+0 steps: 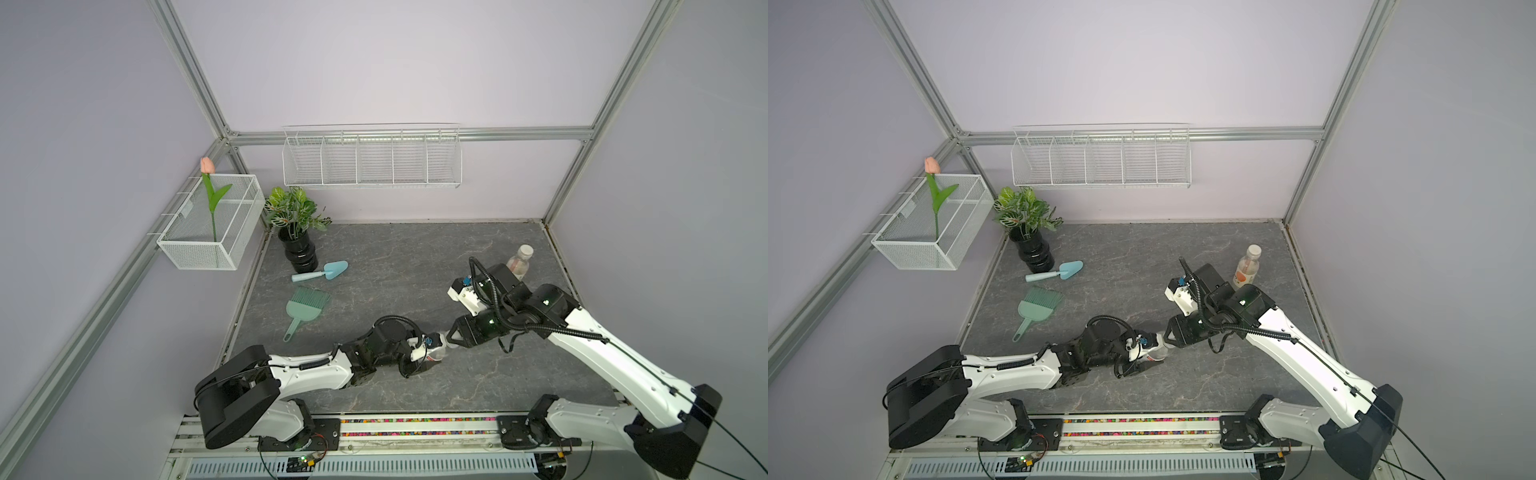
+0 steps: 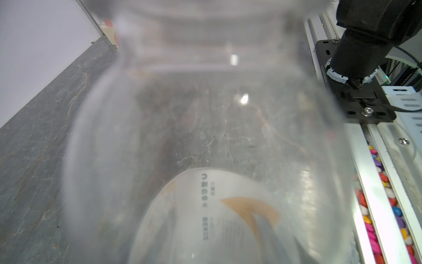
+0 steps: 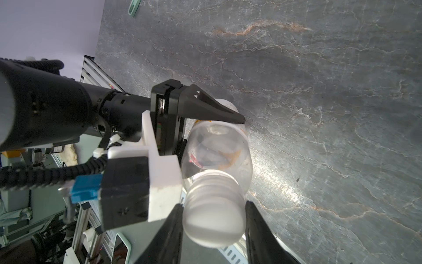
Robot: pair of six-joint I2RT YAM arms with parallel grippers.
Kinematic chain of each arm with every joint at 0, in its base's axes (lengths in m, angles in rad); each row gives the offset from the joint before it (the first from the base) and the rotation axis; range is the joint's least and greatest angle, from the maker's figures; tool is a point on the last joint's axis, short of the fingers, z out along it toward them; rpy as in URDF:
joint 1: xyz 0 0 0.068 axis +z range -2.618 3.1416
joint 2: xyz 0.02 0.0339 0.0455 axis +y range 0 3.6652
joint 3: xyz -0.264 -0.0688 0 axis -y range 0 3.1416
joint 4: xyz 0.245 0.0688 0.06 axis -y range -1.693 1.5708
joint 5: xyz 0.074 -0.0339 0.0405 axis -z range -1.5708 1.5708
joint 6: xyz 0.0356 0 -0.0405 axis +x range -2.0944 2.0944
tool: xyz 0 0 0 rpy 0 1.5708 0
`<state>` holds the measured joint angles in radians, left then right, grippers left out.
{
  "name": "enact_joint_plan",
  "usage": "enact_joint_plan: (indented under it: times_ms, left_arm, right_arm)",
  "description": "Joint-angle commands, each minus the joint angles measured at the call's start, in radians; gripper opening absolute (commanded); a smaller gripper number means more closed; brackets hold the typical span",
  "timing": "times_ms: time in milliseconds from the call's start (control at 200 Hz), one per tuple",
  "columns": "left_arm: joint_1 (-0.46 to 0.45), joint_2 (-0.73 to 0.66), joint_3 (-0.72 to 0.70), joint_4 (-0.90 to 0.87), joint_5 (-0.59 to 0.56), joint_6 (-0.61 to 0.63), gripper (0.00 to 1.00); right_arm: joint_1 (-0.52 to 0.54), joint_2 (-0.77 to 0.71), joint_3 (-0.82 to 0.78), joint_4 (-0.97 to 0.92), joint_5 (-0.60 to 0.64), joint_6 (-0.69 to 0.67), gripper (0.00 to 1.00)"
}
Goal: Screw on the bottle caps
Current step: Screw the bottle cap onto the plastic bottle.
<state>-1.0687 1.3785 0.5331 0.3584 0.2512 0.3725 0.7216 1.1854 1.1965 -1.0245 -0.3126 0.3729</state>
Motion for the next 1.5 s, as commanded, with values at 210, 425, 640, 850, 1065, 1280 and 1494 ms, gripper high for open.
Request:
enact_joint_plan:
  times_ms: [210, 425, 640, 850, 1065, 1280, 1494]
  left_arm:
    - [-0.004, 0.034, 0.076, 0.006, -0.148, 0.019, 0.48]
    - [-0.013, 0.030, 0.066, 0.002, -0.206, 0.033, 0.47]
    - [-0.013, 0.029, 0.082, -0.050, -0.191, 0.034, 0.48]
    - [-0.013, 0.039, 0.089, -0.043, -0.156, 0.006, 0.49]
    - [-0.013, 0.040, 0.093, -0.042, -0.118, -0.012, 0.49]
    - [-0.013, 0.061, 0.107, -0.038, -0.091, -0.008, 0.49]
    - [-0.014, 0.041, 0.084, -0.012, -0.080, 0.005, 0.49]
  right_arm:
    - [-0.002, 0.051, -0.102, 0.164, -0.066, 0.474, 0.37]
    - [-0.046, 0.014, -0.228, 0.381, -0.210, 0.763, 0.45]
    - [-0.114, -0.047, -0.131, 0.203, -0.181, 0.543, 0.65]
    - [-0.123, -0.048, 0.057, -0.166, 0.018, 0.150, 0.81]
    - [-0.114, -0.100, -0.023, -0.077, -0.100, 0.164, 0.81]
    - [-0.114, -0.092, -0.071, -0.010, -0.096, 0.219, 0.77]
    - [-0.115, -0.072, -0.117, 0.119, -0.125, 0.322, 0.70]
